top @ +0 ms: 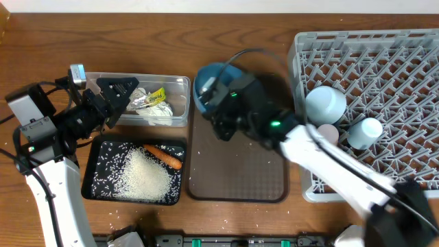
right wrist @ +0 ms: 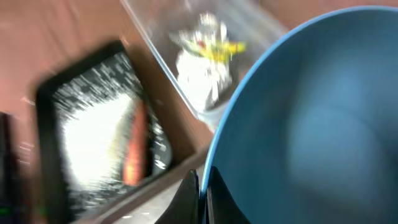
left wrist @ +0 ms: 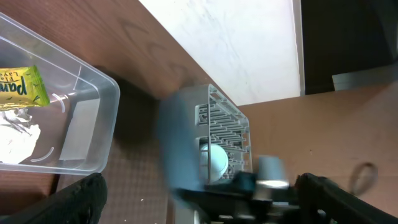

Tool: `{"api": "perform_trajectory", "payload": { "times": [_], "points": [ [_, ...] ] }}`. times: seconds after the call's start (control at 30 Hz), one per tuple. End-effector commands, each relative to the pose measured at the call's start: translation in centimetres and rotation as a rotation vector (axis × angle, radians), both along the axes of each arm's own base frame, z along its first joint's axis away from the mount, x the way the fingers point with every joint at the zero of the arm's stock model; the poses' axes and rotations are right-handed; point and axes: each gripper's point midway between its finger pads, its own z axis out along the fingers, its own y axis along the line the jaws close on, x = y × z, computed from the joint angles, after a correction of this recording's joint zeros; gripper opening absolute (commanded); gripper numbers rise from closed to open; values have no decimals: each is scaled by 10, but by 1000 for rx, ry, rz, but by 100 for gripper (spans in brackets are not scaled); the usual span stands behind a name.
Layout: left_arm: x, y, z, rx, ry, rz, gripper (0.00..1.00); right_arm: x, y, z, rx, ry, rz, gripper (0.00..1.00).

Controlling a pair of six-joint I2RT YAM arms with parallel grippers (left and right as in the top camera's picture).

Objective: Sort waste into correct bins and load items into the dishwasher rack
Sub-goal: 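Lift the blue plate and carry it right into the dish rack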

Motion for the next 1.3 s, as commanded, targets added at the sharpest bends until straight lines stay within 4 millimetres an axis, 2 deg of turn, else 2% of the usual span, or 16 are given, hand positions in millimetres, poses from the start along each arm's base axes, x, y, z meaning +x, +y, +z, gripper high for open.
{"api": "perform_trajectory", "payload": {
  "times": [0.0, 0.07, 0.17, 0.37, 0.43, 0.6, 0.73, 1.0, 1.1, 1.27],
  "points": [
    [0, 2, 4, 1, -6, 9, 99, -1, -29, 56, 165, 25, 27, 1],
    [0, 2, 4, 1, -6, 9, 98, 0, -49, 76, 234, 37, 45, 1],
    [0, 2, 4, 1, -6, 9, 98, 6, -95, 107, 366, 43, 71, 1],
    [0, 2, 4, 1, -6, 9, 98, 19, -195, 137, 575, 22, 97, 1],
    [0, 2, 4, 1, -6, 9, 99, 20, -222, 142, 629, -2, 116, 1],
    [0, 2, 4, 1, -6, 9, 99, 47, -282, 121, 656, 31, -66, 1],
    [0, 2, 4, 1, -6, 9, 98, 62, -309, 100, 672, 51, -138, 1],
    [0, 2, 4, 1, -6, 9, 99, 84, -336, 59, 701, 107, -202, 1],
    [0, 2, 4, 1, -6, 9, 99, 86, -349, 51, 710, 113, -235, 1],
    [0, 2, 4, 1, -6, 9, 99, 84, -377, 51, 721, 101, -308, 1]
  ]
}}
